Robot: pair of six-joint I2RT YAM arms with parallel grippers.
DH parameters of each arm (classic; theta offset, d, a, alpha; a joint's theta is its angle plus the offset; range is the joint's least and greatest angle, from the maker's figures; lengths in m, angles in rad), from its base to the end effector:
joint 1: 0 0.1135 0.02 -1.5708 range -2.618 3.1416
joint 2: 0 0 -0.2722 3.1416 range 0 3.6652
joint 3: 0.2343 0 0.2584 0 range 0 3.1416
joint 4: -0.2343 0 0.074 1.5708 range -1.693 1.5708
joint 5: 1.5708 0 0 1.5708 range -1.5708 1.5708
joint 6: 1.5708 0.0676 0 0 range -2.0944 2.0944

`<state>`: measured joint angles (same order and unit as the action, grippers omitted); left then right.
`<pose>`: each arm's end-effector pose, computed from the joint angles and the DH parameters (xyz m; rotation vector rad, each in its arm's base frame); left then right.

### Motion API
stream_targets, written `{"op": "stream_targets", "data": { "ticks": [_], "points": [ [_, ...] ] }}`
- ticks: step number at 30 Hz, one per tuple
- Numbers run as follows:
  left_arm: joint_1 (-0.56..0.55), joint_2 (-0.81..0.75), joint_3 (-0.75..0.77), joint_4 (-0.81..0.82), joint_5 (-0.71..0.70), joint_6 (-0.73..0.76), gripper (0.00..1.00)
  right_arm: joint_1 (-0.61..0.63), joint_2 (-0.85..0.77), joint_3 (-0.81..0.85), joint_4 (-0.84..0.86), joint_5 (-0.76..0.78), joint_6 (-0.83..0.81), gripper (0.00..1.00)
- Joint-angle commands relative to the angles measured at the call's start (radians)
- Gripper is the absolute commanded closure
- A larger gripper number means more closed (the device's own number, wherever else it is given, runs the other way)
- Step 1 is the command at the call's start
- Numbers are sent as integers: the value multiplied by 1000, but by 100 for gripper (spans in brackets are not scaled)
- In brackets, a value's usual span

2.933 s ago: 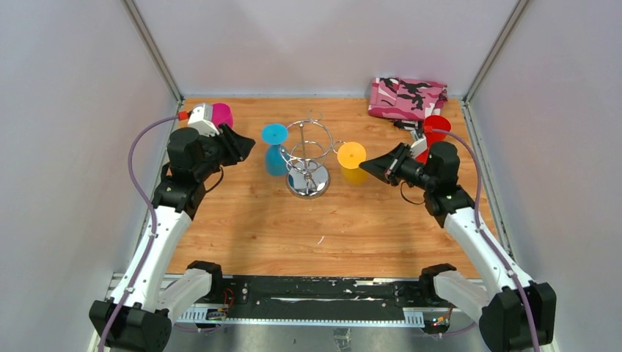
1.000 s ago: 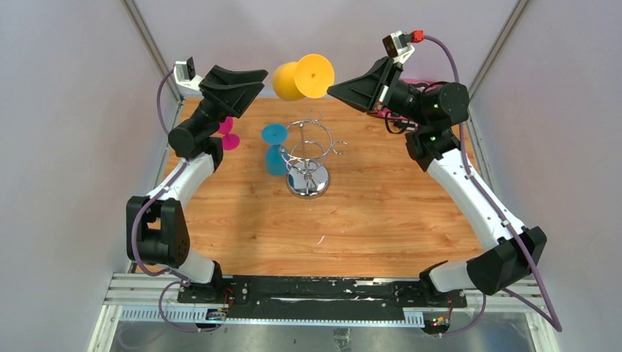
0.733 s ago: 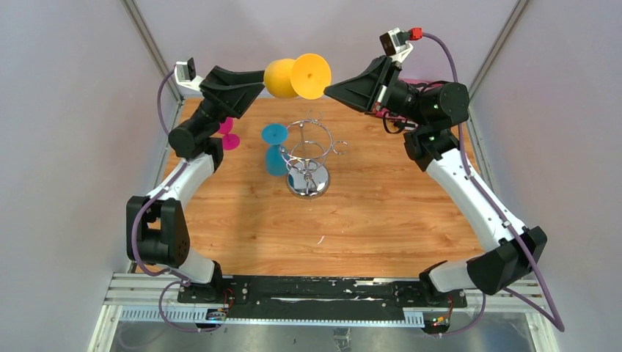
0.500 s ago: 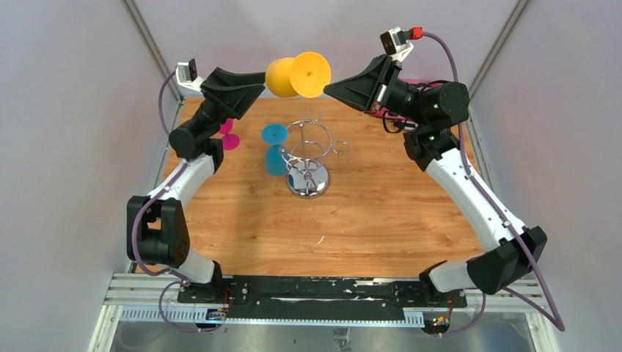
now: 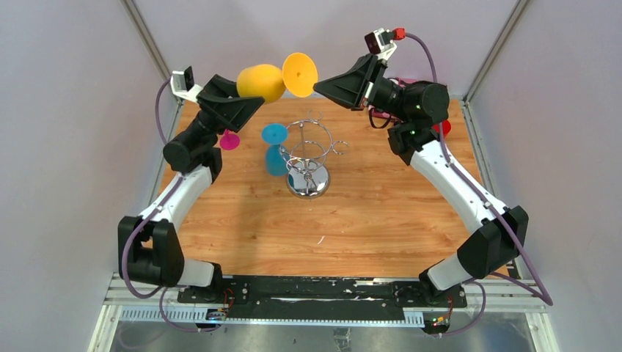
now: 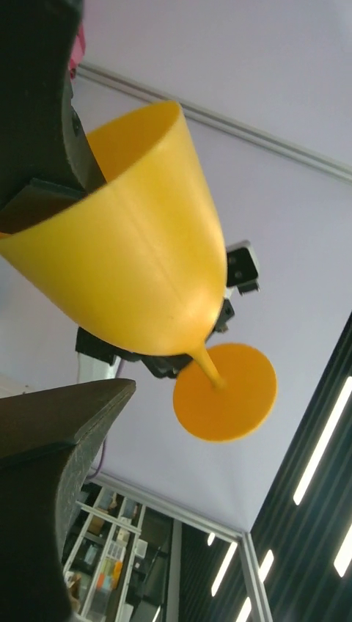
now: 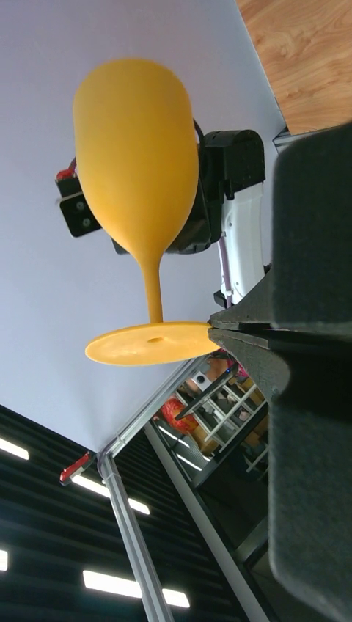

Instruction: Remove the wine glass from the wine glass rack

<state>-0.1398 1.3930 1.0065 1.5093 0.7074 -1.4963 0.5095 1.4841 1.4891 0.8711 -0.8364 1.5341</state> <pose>0.2727 -0.0827 0.4552 0.3105 0.8785 -1.6909 0.2582 0.2018 0.5376 -0.4716 1.1985 2.1053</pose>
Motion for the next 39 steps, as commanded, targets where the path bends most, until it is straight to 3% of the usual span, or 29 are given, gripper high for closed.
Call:
{"op": "stream_targets", "data": {
  "ticks": [1, 15, 18, 19, 21, 24, 26, 28, 31, 35, 39],
  "points": [
    [-9, -104, -11, 72, 12, -1, 38, 13, 8, -36, 118, 13, 43, 100],
    [-9, -169, -49, 71, 56, 8, 97, 20, 47, -105, 275, 0, 145, 100],
    [-3, -169, -52, 69, 43, 7, 100, 19, 48, -107, 290, -9, 152, 100],
    [1, -169, -52, 68, 37, 4, 100, 15, 47, -104, 295, -13, 151, 95],
    [19, -188, -48, 13, 24, 13, 100, 2, 38, -116, 293, -16, 141, 74],
    [34, -287, -32, -280, 14, 182, 100, -26, 10, -152, 271, -12, 119, 41],
    [33, -384, 16, -628, -21, 408, 100, -45, -8, -182, 264, -10, 114, 27],
    [32, -486, 99, -1010, -112, 678, 100, -64, -19, -206, 268, -14, 117, 23],
    [32, -533, 275, -1461, -295, 928, 100, -94, -33, -249, 270, -22, 114, 22],
    [32, -484, 548, -1971, -573, 1109, 100, -141, -67, -314, 238, -37, 91, 21],
    [32, -347, 784, -2335, -860, 1216, 100, -185, -133, -317, -18, -87, -81, 21]
  ]
}}
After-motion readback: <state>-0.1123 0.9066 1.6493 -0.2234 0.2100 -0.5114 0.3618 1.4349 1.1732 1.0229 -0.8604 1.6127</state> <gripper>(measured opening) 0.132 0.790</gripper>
